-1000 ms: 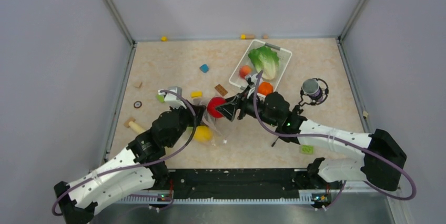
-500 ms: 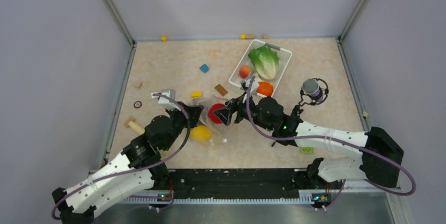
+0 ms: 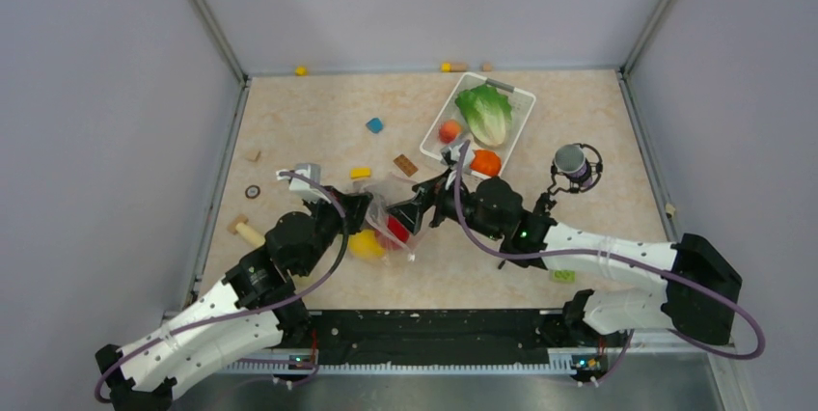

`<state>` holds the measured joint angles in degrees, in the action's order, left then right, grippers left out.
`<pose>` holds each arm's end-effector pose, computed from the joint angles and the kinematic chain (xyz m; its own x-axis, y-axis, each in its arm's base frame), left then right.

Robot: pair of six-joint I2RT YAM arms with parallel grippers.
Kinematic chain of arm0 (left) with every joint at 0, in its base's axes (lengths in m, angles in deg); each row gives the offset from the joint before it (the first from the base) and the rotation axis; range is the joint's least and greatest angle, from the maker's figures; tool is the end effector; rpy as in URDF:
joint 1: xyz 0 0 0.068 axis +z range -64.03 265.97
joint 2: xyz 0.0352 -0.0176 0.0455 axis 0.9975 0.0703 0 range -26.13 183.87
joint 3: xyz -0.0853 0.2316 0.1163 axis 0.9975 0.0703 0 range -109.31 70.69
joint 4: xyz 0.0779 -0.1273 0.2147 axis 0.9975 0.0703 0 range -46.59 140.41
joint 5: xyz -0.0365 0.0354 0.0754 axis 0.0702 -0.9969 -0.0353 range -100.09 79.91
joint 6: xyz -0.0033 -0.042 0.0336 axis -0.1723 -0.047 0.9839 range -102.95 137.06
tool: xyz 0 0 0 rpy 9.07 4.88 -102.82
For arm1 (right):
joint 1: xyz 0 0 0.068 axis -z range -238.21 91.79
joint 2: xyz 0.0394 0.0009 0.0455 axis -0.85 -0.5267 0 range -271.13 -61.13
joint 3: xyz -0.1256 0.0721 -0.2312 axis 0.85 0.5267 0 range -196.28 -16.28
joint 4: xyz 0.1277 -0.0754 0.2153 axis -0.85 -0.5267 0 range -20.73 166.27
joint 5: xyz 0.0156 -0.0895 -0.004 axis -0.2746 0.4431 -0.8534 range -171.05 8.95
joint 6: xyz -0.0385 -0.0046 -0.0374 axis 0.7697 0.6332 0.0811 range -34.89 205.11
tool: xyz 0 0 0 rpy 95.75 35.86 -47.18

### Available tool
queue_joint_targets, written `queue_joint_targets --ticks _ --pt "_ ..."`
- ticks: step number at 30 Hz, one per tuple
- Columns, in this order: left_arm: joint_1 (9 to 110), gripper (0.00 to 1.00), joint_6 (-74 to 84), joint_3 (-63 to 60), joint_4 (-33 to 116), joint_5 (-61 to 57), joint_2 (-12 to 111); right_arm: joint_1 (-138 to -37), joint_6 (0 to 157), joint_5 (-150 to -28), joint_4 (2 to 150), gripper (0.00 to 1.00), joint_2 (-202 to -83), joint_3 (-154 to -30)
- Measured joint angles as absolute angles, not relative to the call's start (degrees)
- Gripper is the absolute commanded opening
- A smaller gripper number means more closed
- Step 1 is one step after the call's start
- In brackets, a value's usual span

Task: Place the food in the zip-top bag and seal the zipper
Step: Place the fake fruit in the zipper food storage bag, then pick up the fake vegetable from the bin.

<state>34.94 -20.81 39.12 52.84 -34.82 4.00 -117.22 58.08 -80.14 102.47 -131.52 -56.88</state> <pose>0.0998 -0.0999 0.2975 -0.3425 -0.4632 -0.8174 0.2982 0.7715 -0.5621 0.1462 0.2425 0.2858 -0.4145 0.1923 -0.8895 -0.7416 0.4952 0.4526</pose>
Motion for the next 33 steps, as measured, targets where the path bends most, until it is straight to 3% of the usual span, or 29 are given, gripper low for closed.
queue_joint_targets --ticks 12,20,25,33 --pt "34.94 0.00 -21.38 39.58 52.93 -37.73 0.79 -117.33 59.61 -76.93 98.42 0.99 -125.18 -59.20" --pt "34.94 0.00 -22.15 39.25 54.50 -40.55 -0.96 -117.33 62.56 -52.95 88.63 0.98 -124.03 -66.45" --pt "34.94 0.00 -22.01 37.90 55.62 -41.36 -1.33 -113.76 64.22 -45.56 81.70 0.96 -133.03 -76.44" --pt "34.94 0.00 -21.31 38.51 55.42 -42.34 -2.36 -98.92 64.29 -57.63 71.87 0.95 -152.62 -88.31"
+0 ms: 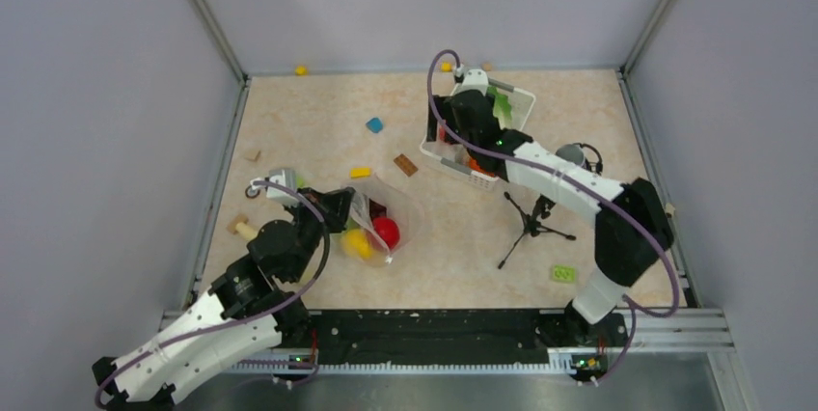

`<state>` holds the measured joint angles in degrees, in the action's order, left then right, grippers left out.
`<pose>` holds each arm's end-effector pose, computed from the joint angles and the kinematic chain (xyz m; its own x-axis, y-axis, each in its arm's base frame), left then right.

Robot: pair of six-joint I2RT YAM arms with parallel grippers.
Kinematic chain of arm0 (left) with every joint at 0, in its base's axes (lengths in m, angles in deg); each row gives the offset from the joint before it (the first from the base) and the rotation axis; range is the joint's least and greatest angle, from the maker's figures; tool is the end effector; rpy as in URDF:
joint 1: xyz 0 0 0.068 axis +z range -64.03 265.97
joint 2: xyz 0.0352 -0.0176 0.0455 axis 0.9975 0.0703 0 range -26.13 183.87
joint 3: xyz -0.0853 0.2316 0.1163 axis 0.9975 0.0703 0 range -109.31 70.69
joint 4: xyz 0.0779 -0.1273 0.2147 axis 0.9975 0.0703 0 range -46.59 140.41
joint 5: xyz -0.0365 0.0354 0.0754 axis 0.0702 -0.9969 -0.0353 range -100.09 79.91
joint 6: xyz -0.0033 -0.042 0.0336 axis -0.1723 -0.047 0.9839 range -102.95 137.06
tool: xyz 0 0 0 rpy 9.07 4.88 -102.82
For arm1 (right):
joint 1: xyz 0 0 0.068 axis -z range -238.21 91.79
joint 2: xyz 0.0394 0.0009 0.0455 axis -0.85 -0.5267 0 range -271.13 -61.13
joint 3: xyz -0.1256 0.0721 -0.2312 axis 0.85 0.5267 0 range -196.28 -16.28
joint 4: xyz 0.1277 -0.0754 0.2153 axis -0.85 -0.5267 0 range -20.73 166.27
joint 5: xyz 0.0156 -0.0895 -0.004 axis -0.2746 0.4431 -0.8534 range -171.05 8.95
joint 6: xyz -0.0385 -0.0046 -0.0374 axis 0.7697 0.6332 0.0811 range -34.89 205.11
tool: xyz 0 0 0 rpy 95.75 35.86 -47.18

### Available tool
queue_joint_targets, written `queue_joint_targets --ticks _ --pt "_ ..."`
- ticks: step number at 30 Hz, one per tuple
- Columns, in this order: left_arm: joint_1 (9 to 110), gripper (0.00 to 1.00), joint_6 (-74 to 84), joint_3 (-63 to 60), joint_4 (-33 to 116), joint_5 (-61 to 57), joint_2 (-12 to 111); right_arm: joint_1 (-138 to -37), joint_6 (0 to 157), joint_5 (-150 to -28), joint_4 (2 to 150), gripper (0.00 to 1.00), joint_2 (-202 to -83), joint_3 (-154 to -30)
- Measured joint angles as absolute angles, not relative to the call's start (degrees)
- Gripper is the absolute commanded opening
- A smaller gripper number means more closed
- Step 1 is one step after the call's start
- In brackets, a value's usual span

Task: Place the food in the zip-top bag and seal the zipper
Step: Pick up the fake vegetable from the bin.

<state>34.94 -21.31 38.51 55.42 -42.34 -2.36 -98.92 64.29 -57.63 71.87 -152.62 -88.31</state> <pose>0.0876 -0.0783 0.3087 -0.2311 -0.5490 -0.8032 0.2285 0.7719 -0.5933 0.2937 0.2342 0.3093 -0.4014 0.0849 -0.9119 -0.1928 0.9655 0.1748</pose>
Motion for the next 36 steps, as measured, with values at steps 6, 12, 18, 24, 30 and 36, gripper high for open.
queue_joint_targets --ticks 6,12,18,24,30,36 --pt "34.94 0.00 -20.44 40.21 54.37 -42.23 -2.10 -93.74 64.57 -63.40 68.26 0.88 -164.88 -97.23" --pt "34.94 0.00 -20.22 40.41 53.61 -42.30 -1.20 -92.17 64.53 -65.19 66.95 0.86 -171.96 -101.18" --pt "34.94 0.00 -20.03 40.41 53.28 -42.30 0.57 -90.92 64.33 -66.24 66.08 0.83 -176.42 -102.30" --pt "34.94 0.00 -19.57 40.41 53.28 -42.34 1.47 -90.29 64.92 -64.97 66.84 0.80 -179.13 -104.03" --pt "34.94 0.00 -19.15 40.41 53.26 -42.54 1.53 -90.29 66.04 -64.16 67.85 0.80 -180.59 -105.01" --pt "34.94 0.00 -18.98 40.41 53.21 -42.54 2.25 -90.29 66.74 -61.37 69.73 0.79 -182.54 -105.67"
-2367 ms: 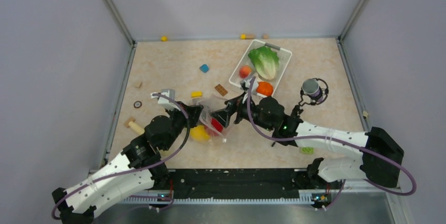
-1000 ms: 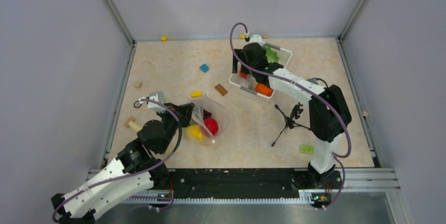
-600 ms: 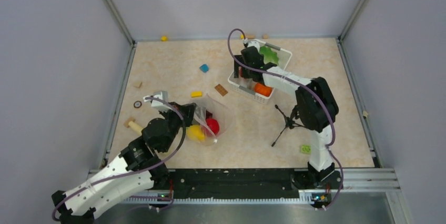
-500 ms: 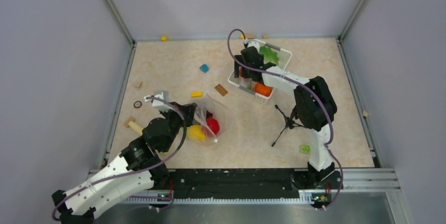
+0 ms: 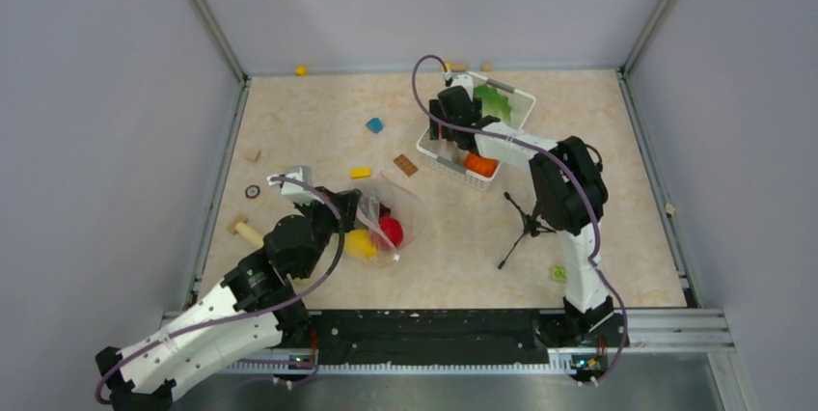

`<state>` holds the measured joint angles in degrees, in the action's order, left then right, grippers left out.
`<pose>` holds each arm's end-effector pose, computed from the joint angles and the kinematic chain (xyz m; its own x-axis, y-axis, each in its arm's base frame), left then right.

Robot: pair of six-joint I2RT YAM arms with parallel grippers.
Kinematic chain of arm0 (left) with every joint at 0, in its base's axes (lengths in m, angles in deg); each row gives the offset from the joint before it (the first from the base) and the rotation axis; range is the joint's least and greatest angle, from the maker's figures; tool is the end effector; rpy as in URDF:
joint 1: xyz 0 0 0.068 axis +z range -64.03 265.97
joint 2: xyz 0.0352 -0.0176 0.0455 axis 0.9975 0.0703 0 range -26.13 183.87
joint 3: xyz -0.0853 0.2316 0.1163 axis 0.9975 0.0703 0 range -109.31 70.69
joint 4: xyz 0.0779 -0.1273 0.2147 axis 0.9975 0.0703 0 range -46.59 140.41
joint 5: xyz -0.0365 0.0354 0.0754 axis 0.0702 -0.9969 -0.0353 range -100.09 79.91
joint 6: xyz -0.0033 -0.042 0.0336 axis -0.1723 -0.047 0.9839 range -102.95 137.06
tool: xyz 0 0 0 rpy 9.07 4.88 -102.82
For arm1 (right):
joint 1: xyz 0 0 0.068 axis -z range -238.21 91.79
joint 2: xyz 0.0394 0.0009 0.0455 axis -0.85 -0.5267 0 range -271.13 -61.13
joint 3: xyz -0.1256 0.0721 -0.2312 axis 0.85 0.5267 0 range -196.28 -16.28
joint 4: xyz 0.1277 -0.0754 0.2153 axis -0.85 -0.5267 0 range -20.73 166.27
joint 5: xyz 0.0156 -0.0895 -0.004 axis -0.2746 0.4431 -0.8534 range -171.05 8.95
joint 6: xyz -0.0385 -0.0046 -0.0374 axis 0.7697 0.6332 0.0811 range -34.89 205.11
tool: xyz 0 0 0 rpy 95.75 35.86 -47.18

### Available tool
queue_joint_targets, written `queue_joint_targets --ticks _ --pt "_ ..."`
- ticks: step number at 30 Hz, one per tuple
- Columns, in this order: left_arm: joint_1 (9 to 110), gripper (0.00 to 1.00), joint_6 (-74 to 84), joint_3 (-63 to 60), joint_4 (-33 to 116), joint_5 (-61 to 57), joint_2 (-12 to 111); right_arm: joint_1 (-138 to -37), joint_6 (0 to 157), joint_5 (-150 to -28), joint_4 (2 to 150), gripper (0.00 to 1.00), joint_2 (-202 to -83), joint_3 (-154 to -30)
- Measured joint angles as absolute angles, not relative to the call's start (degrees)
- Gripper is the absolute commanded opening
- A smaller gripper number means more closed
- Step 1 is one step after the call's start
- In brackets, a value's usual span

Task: Place the food in the zip-top bag and seal the zipper
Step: Pick up the fake vegetable from the bin.

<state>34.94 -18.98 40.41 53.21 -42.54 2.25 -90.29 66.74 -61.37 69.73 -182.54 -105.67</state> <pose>0.0989 -0.0920 0.2929 -0.2592 -0.4690 -0.8443 0.2094 0.8261 -0.5232 0.4140 0.2455 0.1929 -0.5886 -0.0187 -0.8082 -0.0963 0.9942 0.0472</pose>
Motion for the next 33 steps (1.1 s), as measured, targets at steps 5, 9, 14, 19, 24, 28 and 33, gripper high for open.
queue_joint_targets --ticks 5,9,14,19,24,28,33 --pt "34.94 0.00 -18.98 40.41 53.19 -42.52 2.41 -90.29 67.04 -59.00 71.26 0.75 -183.39 -105.67" --pt "34.94 0.00 -18.98 40.41 53.19 -42.54 2.43 -90.29 67.04 -57.80 72.33 0.68 -183.67 -105.64" --pt "34.94 0.00 -18.98 40.41 53.19 -42.52 2.43 -90.29 67.26 -57.69 73.27 0.48 -183.67 -105.47" --pt "34.94 0.00 -18.98 40.41 53.15 -42.49 2.54 -90.29 67.52 -57.63 76.74 0.36 -183.52 -103.61" --pt "34.94 0.00 -19.00 40.41 53.08 -42.38 2.56 -90.29 67.55 -57.61 79.06 0.25 -181.31 -100.18" --pt "34.94 0.00 -19.00 40.41 53.04 -42.03 2.54 -90.29 67.28 -57.80 79.85 0.20 -178.12 -96.73" --pt "34.94 0.00 -19.02 40.41 52.99 -41.55 2.54 -90.29 66.82 -58.28 80.02 0.05 -174.45 -93.78"
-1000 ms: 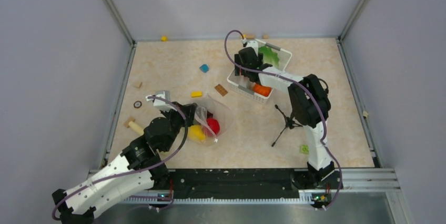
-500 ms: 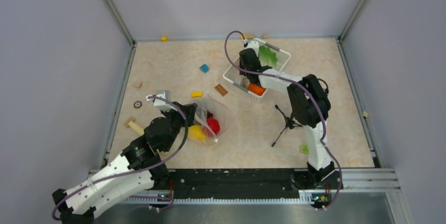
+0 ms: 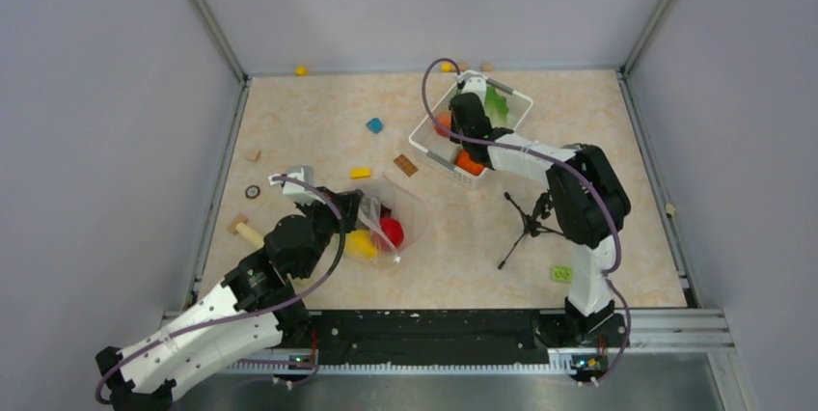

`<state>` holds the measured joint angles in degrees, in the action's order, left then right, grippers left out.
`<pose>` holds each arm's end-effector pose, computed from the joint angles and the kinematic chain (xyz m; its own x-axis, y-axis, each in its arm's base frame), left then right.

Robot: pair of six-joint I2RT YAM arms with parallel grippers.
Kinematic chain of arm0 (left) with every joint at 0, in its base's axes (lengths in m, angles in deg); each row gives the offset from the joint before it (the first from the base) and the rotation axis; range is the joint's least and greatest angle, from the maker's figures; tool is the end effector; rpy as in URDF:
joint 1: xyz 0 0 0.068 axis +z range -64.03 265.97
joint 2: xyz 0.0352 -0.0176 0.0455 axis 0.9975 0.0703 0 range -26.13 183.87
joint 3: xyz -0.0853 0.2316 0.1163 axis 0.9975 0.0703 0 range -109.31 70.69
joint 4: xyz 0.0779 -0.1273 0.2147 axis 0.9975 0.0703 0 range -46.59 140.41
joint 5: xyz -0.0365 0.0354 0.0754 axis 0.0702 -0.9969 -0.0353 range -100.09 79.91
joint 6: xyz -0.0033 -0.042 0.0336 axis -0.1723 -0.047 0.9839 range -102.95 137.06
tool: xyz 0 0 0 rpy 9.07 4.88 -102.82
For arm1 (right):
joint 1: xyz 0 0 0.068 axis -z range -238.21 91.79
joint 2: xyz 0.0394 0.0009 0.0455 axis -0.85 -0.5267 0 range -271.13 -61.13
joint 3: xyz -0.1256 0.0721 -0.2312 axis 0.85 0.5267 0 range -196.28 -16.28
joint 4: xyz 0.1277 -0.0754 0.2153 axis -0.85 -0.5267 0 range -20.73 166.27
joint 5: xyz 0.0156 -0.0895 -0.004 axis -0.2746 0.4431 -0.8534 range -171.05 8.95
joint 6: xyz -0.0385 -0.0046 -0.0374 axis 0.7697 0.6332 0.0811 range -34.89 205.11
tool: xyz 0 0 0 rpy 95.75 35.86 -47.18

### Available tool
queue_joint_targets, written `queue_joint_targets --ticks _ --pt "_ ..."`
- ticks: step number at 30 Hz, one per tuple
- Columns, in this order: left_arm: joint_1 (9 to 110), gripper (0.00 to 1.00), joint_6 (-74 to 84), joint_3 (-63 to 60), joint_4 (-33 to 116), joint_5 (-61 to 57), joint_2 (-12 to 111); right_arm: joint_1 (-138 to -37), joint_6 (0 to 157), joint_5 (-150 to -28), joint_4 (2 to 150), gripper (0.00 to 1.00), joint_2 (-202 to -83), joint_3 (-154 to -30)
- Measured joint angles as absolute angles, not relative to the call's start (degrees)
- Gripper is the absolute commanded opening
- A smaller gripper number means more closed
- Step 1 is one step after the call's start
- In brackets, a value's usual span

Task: Place the food in the zip-top bag and seal the zipper
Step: Pick up the fake vegetable from the bin.

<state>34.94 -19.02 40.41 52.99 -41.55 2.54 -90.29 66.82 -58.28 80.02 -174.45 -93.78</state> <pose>0.0993 -0.0934 0.2927 -0.2695 -0.4655 -0.8430 0.2220 0.8218 -0.5248 0.3875 0.2268 0.2046 -0.4937 0.0321 -0.8691 -0.0599 0.9957 0.0708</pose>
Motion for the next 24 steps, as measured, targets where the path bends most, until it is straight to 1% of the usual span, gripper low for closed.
queue_joint_targets --ticks 1,2,13,24 --pt "34.94 0.00 -19.02 40.41 52.99 -41.42 2.54 -90.29 66.76 -58.39 79.98 0.01 -173.82 -93.43" --pt "34.94 0.00 -19.02 40.41 52.99 -41.34 2.54 -90.29 66.47 -58.52 79.98 0.00 -173.01 -93.05" --pt "34.94 0.00 -19.04 40.41 52.91 -40.99 2.52 -90.29 65.49 -60.29 81.05 0.00 -165.93 -88.97" --pt "34.94 0.00 -19.09 40.41 52.91 -40.99 2.49 -90.73 66.12 -62.61 82.21 0.00 -150.25 -84.57"
